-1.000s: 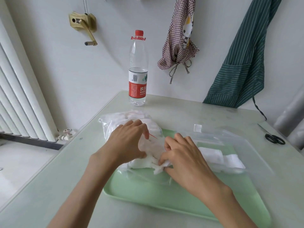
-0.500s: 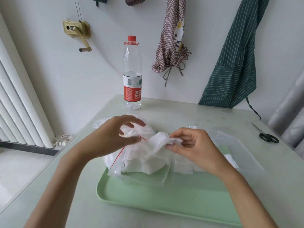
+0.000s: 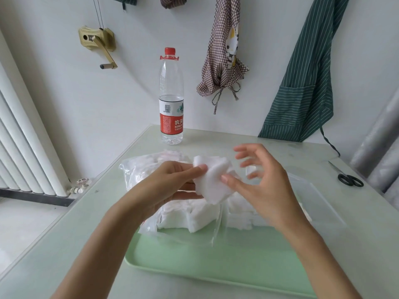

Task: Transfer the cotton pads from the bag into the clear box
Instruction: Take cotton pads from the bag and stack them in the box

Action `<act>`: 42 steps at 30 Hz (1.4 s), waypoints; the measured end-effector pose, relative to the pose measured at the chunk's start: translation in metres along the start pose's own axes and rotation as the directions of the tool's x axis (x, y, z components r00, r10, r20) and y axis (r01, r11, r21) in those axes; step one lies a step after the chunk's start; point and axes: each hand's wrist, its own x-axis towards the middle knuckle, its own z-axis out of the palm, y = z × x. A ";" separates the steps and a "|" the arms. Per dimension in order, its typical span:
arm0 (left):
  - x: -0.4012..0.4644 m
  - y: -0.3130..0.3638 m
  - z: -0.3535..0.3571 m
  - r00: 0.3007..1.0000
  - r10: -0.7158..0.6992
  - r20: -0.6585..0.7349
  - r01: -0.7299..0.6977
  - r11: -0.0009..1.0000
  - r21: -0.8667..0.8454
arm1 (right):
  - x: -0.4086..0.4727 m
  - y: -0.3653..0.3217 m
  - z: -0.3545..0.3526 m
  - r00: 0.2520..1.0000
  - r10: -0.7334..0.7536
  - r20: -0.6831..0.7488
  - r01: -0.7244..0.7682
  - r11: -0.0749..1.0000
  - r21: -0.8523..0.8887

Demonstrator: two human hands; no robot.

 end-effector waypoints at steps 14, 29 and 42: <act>0.004 -0.001 -0.004 1.000 -0.017 0.008 0.017 0.999 -0.038 | -0.002 -0.010 -0.014 0.891 -0.390 0.231 0.453 0.802 -0.390; 0.009 -0.008 0.000 0.989 0.089 -0.114 -0.090 0.996 0.004 | 0.020 0.036 -0.084 0.932 0.254 0.260 -0.304 0.936 0.176; 0.026 0.012 0.055 0.970 0.181 -0.164 -0.188 0.982 -0.031 | 0.031 0.080 -0.090 0.749 0.498 0.437 0.265 0.379 -0.887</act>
